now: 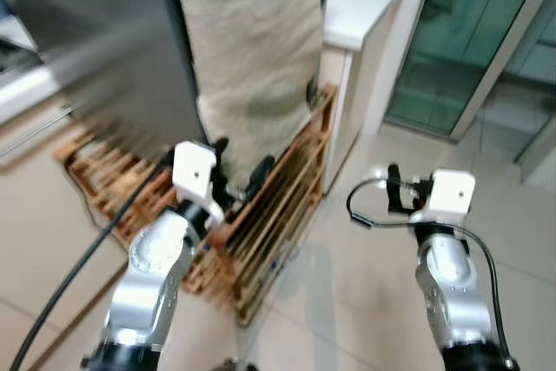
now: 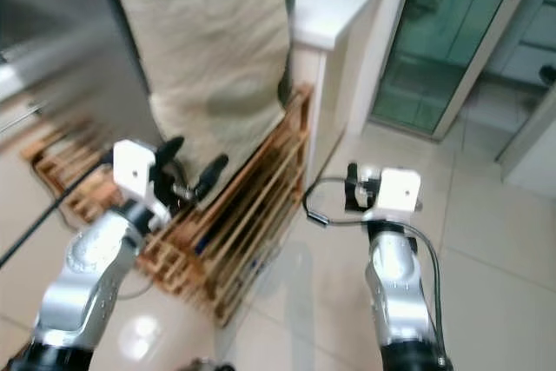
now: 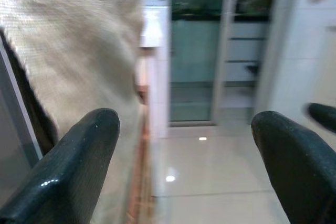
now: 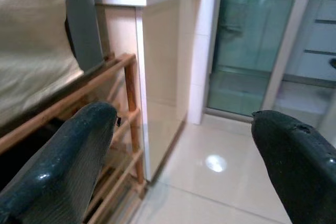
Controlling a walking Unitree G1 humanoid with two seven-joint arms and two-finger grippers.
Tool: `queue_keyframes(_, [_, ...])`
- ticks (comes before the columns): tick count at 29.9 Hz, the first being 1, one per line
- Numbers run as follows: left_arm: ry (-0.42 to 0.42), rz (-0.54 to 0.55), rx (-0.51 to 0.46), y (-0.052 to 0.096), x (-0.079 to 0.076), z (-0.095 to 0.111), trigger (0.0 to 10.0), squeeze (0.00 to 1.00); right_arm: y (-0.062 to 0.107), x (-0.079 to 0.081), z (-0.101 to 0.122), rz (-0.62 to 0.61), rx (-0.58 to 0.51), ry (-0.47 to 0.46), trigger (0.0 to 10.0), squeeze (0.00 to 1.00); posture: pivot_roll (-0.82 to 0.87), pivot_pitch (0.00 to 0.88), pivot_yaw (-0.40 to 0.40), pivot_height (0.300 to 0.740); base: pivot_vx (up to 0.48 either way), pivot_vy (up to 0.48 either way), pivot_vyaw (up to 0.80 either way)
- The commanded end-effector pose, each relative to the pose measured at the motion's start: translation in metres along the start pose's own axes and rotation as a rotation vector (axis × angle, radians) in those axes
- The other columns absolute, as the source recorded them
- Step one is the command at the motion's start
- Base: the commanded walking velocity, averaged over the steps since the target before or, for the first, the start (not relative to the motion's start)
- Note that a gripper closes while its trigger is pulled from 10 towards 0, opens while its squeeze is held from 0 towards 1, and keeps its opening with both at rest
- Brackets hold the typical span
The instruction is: Restocking fridge
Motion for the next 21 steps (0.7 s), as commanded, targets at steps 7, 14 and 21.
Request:
queue_keyframes(7, [0.014,0.247,0.037,-0.001,0.039,0.0,10.0,0.0,-0.001,0.002,0.006,0.019,-0.026,-0.016,10.0,0.0,-0.1,0.0,0.012,0.74,0.0,0.0,0.0])
queue_keyframes(14, [0.018,0.355,0.02,-0.045,0.039,0.013,10.0,0.0,-0.005,0.013,0.011,0.055,-0.046,-0.045,10.0,0.0,-0.13,0.0,0.014,0.74,0.0,0.0,0.0])
queue_keyframes(21, [-0.018,0.358,0.066,0.015,0.043,-0.008,10.0,0.0,0.039,0.001,0.037,0.113,-0.136,0.023,10.0,0.0,-0.12,0.0,0.031,0.74,0.0,0.0,0.0])
Point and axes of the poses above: a point about 5 cm out from each wrist's last joint towards the gripper, its own y axis pointing back from the gripper into the wrist, its own z axis along the axis of the wrist's last joint, x = y × z, the point moved 1 cm from there along -y, pointing out of the wrist towards the gripper, and after that the axes turned 9 degrees about -y, right-handed, at the moved point
